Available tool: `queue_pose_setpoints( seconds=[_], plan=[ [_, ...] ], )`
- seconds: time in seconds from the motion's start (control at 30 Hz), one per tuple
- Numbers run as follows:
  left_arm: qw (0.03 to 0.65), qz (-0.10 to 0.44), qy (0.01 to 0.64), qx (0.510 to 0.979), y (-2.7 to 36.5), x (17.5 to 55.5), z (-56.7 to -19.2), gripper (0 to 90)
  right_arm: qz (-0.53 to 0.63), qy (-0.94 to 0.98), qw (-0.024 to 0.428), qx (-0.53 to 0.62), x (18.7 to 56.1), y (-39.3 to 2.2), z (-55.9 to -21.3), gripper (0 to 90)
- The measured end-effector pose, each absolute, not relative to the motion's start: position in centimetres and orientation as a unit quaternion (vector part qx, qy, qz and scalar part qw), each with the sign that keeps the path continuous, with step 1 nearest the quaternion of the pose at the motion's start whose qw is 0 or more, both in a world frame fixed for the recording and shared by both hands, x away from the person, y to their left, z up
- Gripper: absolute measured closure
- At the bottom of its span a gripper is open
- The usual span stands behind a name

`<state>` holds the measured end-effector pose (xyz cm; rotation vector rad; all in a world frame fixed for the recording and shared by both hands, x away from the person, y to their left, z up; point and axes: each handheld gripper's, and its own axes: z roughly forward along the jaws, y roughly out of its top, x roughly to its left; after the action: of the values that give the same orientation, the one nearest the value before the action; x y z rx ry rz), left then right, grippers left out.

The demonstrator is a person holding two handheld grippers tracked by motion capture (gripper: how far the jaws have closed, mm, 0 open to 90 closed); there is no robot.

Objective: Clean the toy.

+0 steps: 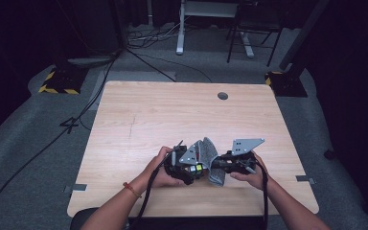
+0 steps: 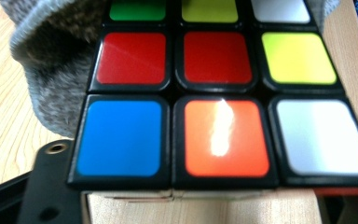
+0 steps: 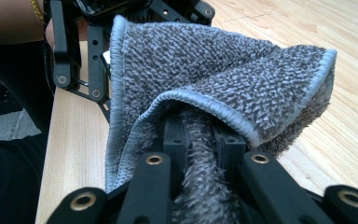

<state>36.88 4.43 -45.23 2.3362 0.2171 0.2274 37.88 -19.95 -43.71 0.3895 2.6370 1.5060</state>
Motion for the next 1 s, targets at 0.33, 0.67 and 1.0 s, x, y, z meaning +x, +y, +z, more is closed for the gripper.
queue_pose_setpoints(
  seconds=[0.33, 0.67, 1.0],
  plan=[
    [0.392, 0.09, 0.096, 0.91, 4.3, 37.1, -45.6, 33.0, 0.458, 0.877, 0.046, 0.137, 38.6, -20.0, -44.5, 79.0],
    [0.403, 0.068, 0.109, 0.906, 4.3, 37.3, -45.9, 32.4, 0.454, 0.878, 0.03, 0.145, 38.5, -19.7, -44.8, 79.1],
    [0.406, 0.036, 0.096, 0.908, 4.3, 37.5, -46.0, 31.6, 0.432, 0.89, 0.036, 0.143, 38.3, -19.2, -44.8, 79.1]
  ],
)
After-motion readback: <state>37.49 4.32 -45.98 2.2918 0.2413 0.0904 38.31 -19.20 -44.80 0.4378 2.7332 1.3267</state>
